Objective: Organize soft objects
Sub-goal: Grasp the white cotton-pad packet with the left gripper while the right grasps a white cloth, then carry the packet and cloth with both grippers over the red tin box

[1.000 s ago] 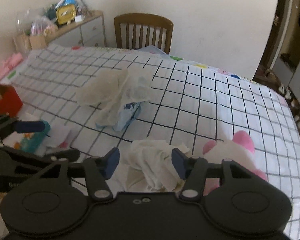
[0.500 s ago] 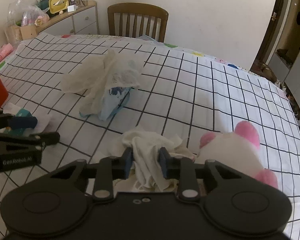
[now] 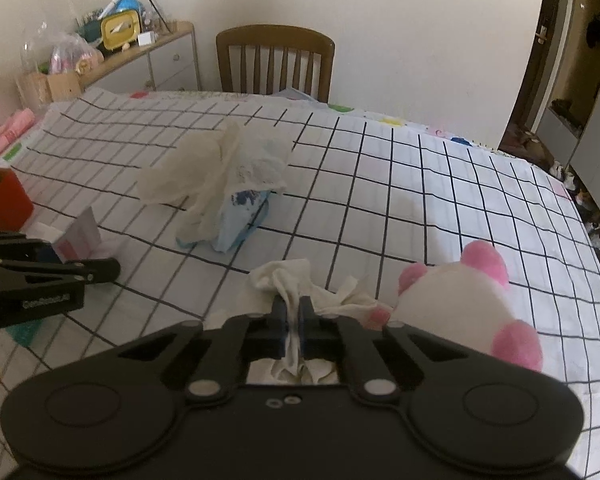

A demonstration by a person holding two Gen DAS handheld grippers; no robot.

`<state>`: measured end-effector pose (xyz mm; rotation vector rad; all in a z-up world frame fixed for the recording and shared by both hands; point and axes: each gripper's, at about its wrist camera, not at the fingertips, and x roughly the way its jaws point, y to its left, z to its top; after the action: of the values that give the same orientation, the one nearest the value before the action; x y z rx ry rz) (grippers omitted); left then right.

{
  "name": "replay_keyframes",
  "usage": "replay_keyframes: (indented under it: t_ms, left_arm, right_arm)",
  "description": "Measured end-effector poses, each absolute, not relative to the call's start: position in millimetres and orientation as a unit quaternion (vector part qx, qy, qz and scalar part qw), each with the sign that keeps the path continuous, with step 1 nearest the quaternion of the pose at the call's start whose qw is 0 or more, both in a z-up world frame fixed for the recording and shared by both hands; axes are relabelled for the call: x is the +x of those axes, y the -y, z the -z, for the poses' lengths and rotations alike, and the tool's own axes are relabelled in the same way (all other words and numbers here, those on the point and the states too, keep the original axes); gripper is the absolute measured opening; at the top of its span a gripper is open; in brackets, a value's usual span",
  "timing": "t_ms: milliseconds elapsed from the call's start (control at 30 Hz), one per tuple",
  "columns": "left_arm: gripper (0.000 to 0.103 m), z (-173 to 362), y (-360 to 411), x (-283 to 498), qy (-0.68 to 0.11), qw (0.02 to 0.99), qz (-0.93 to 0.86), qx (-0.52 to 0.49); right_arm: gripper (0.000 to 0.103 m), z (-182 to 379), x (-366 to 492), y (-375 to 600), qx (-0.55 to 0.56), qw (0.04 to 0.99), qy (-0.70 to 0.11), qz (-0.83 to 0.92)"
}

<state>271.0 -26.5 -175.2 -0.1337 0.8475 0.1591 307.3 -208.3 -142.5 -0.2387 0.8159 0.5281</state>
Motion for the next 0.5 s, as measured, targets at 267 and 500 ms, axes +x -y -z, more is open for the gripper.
replay_keyframes:
  t_ms: [267, 500]
  left_arm:
    - [0.032, 159, 30, 258, -0.399, 0.911, -0.068, -0.071]
    - [0.032, 136, 32, 242, -0.389, 0.917, -0.061, -0.069]
  right_arm:
    - [0.005, 118, 289, 215, -0.078, 0.882, -0.380, -0.267]
    - [0.005, 94, 266, 220, -0.063, 0.885, -0.362, -0.285]
